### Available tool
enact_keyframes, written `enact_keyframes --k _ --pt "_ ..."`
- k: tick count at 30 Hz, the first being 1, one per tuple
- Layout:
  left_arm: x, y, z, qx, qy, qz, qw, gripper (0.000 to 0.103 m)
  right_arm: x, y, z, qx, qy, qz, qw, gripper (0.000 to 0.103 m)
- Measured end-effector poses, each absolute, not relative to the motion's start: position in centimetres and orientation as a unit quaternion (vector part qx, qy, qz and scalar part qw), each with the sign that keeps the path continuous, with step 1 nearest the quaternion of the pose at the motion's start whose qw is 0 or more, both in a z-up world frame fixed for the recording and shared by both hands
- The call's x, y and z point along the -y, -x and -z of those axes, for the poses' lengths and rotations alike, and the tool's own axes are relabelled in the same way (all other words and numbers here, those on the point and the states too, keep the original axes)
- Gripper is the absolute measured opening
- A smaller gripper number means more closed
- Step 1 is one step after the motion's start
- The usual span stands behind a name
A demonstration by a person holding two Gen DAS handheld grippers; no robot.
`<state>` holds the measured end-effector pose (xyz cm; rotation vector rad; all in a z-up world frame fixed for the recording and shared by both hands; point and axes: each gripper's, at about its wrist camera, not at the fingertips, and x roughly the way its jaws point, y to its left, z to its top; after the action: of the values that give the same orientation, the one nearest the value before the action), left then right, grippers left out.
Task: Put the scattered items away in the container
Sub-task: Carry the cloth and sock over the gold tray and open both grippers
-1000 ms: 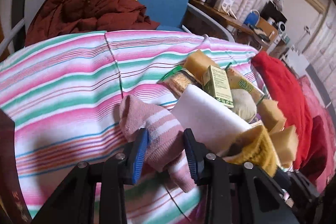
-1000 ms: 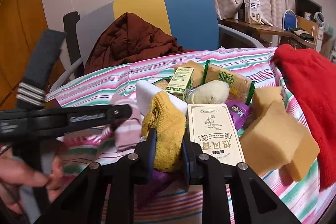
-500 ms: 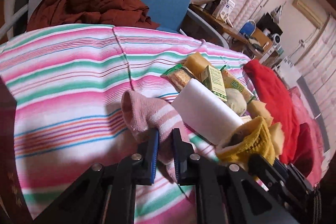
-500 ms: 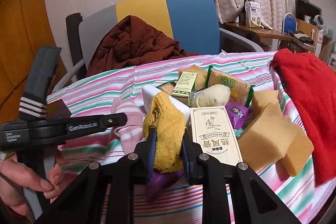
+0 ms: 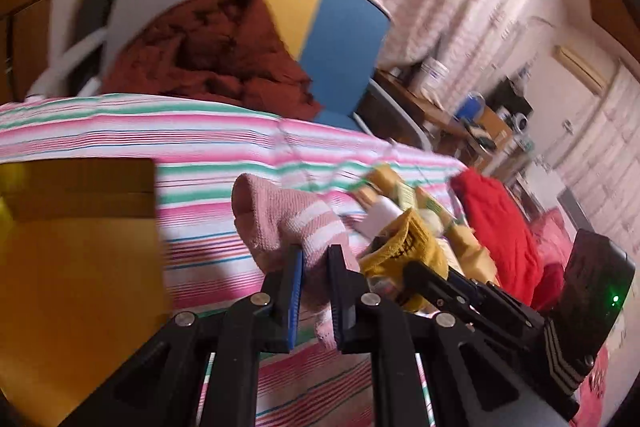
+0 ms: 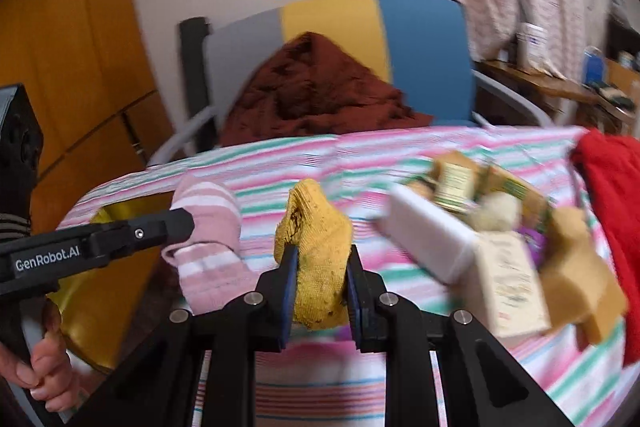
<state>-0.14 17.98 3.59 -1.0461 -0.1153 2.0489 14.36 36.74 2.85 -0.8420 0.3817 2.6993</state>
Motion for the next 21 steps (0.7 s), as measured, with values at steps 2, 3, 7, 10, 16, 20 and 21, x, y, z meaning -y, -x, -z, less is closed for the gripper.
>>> enact_keyframes --k 2,3,7,10,16,20,21 --pt "-15.4 1.0 -3.7 0.049 0.414 -0.824 0.385 0.011 -34.2 -12.5 -3.6 -0.123 0.294 -0.942 0.107 0.022" --pt "-13.6 1.5 -3.7 0.05 0.411 -0.833 0.368 0.011 -33.3 -11.7 -3.8 -0.122 0.295 -0.943 0.092 0.022" --pt "-7.9 3.2 -2.9 0.054 0.415 -0.851 0.317 0.011 -28.0 -8.1 -4.1 -0.106 0.313 -0.944 0.027 0.022" --pt "-3.8 4.0 -1.5 0.06 0.423 -0.859 0.282 0.011 -24.4 -6.9 -3.7 -0.084 0.322 -0.943 -0.012 0.023" --pt "1.5 4.7 1.1 0.067 0.446 -0.862 0.231 0.011 -18.5 -4.4 -2.0 -0.072 0.359 -0.928 -0.074 0.026" --pt "3.2 4.6 2.3 0.062 0.455 -0.863 0.211 0.012 -16.1 -3.3 -0.4 -0.077 0.382 -0.916 -0.099 0.04" --pt "3.3 4.5 2.4 0.063 0.456 -0.863 0.209 0.012 -15.7 -3.3 -0.1 -0.078 0.388 -0.913 -0.103 0.051"
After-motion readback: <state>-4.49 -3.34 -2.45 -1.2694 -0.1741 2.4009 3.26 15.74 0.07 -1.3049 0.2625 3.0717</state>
